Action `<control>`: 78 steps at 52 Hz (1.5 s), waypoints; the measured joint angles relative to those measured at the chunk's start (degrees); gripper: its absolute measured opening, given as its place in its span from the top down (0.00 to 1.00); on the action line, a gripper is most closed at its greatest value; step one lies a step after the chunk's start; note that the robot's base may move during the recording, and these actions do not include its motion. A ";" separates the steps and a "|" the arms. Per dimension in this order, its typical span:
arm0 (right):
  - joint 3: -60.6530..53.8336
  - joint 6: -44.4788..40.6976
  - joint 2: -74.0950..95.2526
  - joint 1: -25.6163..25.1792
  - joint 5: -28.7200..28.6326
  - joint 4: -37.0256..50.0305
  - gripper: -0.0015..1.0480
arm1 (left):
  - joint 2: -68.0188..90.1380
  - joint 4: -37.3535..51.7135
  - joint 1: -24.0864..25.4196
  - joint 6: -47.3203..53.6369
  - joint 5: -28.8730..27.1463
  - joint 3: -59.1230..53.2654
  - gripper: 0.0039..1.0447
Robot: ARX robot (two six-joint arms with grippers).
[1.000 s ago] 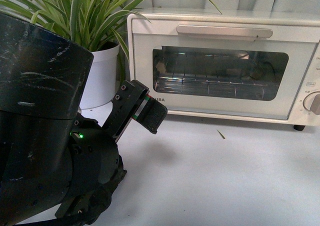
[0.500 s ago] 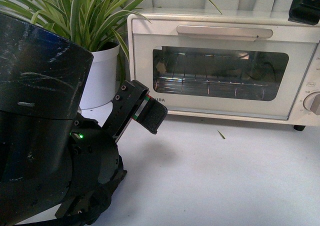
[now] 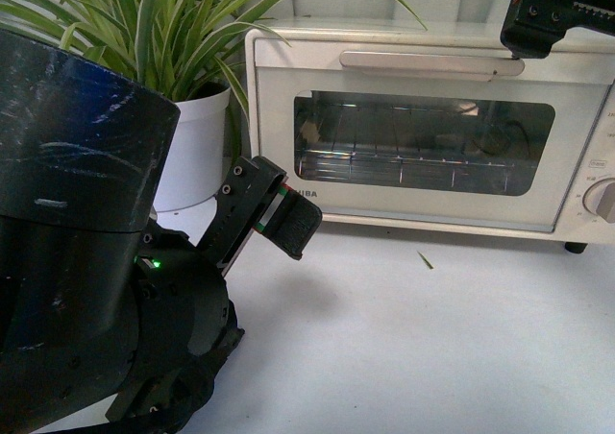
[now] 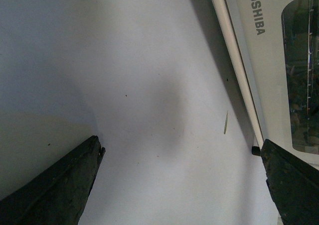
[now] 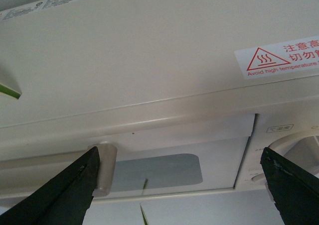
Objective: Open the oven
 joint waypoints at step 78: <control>-32.00 -1.01 -14.49 3.78 -10.73 12.63 0.09 | -0.31 0.00 -0.31 0.31 -0.15 -0.39 0.06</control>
